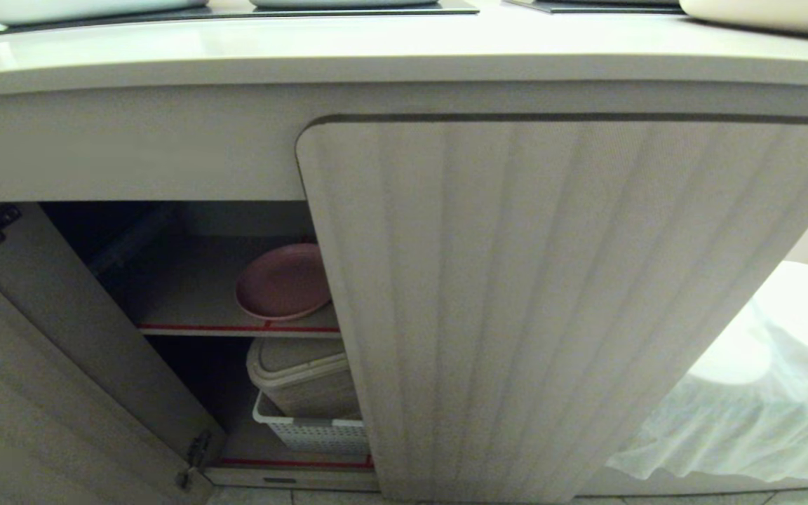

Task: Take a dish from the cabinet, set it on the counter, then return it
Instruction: Close the cabinet door

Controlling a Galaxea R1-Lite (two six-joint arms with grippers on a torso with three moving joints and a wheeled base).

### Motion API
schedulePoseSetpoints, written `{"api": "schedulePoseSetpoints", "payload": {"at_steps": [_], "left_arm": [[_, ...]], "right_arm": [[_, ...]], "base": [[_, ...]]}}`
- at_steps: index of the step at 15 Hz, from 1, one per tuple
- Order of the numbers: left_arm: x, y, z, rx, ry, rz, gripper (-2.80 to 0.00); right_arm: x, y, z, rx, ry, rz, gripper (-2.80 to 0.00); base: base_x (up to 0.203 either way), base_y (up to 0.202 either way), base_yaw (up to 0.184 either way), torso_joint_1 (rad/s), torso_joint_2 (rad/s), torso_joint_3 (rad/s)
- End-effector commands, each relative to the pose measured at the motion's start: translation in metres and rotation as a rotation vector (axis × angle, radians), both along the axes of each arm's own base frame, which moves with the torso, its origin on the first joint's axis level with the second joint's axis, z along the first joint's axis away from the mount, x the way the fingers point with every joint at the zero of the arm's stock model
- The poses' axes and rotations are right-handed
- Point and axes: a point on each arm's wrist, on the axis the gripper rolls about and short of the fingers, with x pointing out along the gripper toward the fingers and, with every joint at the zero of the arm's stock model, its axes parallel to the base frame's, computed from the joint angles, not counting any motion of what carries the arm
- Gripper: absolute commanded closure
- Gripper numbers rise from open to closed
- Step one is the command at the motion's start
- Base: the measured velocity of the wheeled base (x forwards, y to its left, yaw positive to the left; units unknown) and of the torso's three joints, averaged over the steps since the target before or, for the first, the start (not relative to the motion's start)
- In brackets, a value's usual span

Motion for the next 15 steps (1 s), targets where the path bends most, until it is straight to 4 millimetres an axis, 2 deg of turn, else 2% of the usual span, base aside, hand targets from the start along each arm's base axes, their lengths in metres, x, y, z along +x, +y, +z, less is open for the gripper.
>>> {"api": "schedulePoseSetpoints", "payload": {"at_steps": [1,15], "left_arm": [[0.0,0.0,0.0,-0.003,-0.001,0.002,0.0],[0.0,0.0,0.0,-0.025,0.0,0.0,0.0]], "right_arm": [[0.0,0.0,0.0001,0.0,-0.001,0.0,0.0],[0.0,0.0,0.0001,0.0,-0.001,0.0,0.0]], "base": [[0.0,0.0,0.0,0.0,0.0,0.0],[-0.004,0.0,0.0,0.001,0.0,0.0]]}}
